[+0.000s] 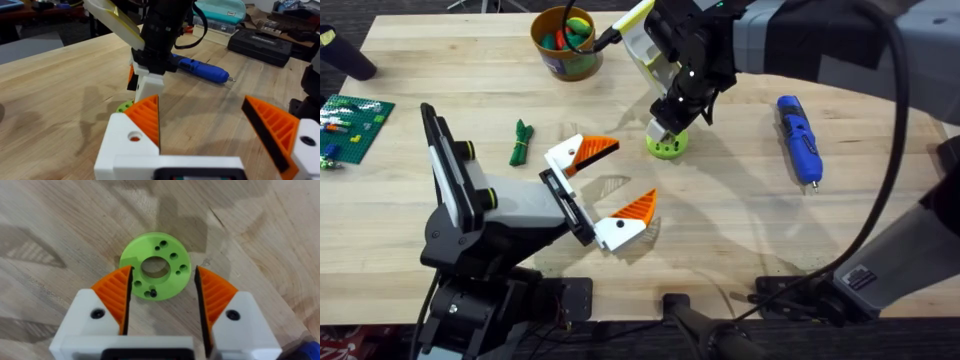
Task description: Pick up the gripper from the table and insert it into the empty holder that is missing its gripper. Then pick up a screw, insert it into the mounting hole, and use the screwdriver to tighten it. Finally, clean up the table by picking up the vegetable and placing it into the bucket.
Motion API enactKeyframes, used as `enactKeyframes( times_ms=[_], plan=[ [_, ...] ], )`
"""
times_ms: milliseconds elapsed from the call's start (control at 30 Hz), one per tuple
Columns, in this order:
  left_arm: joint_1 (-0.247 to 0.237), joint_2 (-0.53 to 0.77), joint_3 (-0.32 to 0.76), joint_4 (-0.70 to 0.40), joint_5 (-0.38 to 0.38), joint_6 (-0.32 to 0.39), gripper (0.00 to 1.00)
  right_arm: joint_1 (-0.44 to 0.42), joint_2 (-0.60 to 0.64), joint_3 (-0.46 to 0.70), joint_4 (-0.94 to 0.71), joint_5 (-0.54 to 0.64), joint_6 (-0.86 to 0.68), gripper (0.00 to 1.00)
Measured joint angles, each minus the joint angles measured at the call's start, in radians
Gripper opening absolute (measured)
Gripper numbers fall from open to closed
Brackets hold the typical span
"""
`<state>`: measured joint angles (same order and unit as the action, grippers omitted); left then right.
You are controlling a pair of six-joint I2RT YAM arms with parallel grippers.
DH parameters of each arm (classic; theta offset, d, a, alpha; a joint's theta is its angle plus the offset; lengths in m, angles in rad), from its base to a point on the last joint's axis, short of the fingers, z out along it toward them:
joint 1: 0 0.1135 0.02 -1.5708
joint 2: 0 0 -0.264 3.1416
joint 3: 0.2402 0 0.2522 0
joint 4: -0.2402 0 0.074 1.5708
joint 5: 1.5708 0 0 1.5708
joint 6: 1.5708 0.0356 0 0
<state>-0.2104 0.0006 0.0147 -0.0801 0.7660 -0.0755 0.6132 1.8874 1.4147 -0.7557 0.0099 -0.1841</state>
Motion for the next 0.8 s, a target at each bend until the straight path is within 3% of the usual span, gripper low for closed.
enactKeyframes(
  times_ms=[500, 800],
  plan=[
    [0.0, 0.0, 0.0, 0.001, -0.002, -0.001, 0.989, 0.0, 0.0, 0.008, -0.08, 0.0, 0.0, 0.366],
    [0.0, 0.0, 0.0, 0.001, -0.002, -0.001, 0.989, -0.005, -0.069, 0.159, -0.298, 0.001, 0.0, 0.366]
  ],
)
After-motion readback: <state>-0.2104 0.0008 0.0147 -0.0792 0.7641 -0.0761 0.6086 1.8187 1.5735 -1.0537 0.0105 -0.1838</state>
